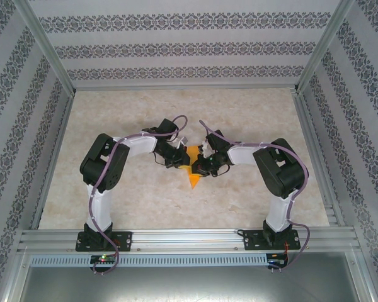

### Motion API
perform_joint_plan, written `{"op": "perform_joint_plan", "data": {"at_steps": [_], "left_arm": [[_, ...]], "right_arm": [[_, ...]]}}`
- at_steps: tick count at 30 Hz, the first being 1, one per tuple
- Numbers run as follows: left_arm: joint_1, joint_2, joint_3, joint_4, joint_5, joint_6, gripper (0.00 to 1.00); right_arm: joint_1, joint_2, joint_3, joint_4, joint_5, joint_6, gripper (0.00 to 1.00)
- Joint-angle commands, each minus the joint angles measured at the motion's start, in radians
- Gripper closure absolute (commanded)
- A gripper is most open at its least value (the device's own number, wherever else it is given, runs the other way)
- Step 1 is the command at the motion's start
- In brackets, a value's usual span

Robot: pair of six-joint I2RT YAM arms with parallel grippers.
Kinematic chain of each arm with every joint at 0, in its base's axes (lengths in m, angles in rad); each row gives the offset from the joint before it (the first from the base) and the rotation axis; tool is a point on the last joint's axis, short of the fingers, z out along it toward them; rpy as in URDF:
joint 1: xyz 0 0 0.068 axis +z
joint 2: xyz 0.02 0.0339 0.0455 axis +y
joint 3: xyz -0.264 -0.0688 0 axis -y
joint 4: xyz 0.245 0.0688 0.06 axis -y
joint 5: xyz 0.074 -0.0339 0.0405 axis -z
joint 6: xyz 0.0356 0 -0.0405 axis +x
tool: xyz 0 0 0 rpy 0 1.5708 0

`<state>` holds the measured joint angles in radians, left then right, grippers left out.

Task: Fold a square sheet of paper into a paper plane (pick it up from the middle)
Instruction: Third fold the triangle at the center of the table.

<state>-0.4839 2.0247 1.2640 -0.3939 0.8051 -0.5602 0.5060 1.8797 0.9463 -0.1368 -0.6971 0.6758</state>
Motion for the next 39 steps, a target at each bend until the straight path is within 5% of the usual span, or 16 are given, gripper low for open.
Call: {"op": "perform_joint_plan", "data": {"at_steps": [1,39], "left_arm": [[-0.030,0.034,-0.024,-0.057,-0.002,0.041,0.97],[-0.069,0.197,0.082,-0.282,-0.347,0.207,0.96]], "right_arm": [[-0.007,0.006,-0.030,-0.040,0.063,-0.002,1.00],[-0.060,-0.087,-0.128,0.022,0.107,0.034,1.00]]}}
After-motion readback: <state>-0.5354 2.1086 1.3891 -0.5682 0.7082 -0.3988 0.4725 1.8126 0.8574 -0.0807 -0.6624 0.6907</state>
